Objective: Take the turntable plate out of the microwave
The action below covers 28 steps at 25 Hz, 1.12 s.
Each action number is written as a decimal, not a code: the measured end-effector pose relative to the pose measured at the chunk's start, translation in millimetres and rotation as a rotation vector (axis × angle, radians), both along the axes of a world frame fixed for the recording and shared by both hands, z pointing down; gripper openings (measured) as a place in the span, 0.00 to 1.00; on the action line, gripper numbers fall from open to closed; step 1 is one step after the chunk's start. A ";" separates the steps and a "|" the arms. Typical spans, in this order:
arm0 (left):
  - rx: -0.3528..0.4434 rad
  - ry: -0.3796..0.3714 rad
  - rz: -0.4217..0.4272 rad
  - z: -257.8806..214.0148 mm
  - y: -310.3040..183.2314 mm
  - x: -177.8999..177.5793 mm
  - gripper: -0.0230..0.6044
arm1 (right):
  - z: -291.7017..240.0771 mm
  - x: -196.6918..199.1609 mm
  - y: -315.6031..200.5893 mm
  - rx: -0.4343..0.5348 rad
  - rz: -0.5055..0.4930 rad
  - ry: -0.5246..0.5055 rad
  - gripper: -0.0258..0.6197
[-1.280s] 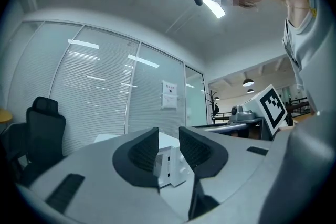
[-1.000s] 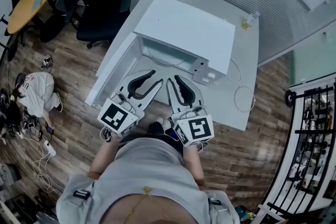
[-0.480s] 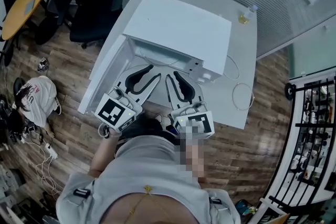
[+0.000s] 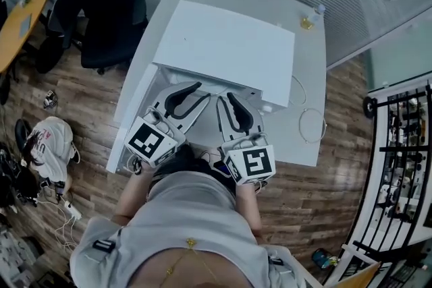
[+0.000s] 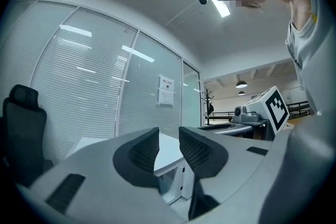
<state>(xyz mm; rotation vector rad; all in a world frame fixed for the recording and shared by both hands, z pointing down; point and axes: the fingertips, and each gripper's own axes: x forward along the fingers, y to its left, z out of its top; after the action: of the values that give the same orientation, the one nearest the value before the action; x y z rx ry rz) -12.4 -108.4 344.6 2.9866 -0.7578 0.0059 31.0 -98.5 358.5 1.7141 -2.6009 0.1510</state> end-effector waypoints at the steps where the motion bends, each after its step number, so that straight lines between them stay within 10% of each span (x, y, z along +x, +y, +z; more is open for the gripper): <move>1: -0.004 -0.001 0.009 1.2 -4.3 0.6 0.24 | 2.2 1.2 -3.8 -0.006 0.014 0.003 0.17; 28: -0.322 -0.147 0.059 149.1 -43.1 8.7 0.24 | 143.2 13.8 -52.7 -0.329 0.068 0.061 0.17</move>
<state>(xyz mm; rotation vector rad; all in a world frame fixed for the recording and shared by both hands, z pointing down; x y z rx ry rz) -3.7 -151.5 493.7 2.7199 -0.6131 0.3218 44.8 -151.2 501.7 1.6588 -2.3162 0.4896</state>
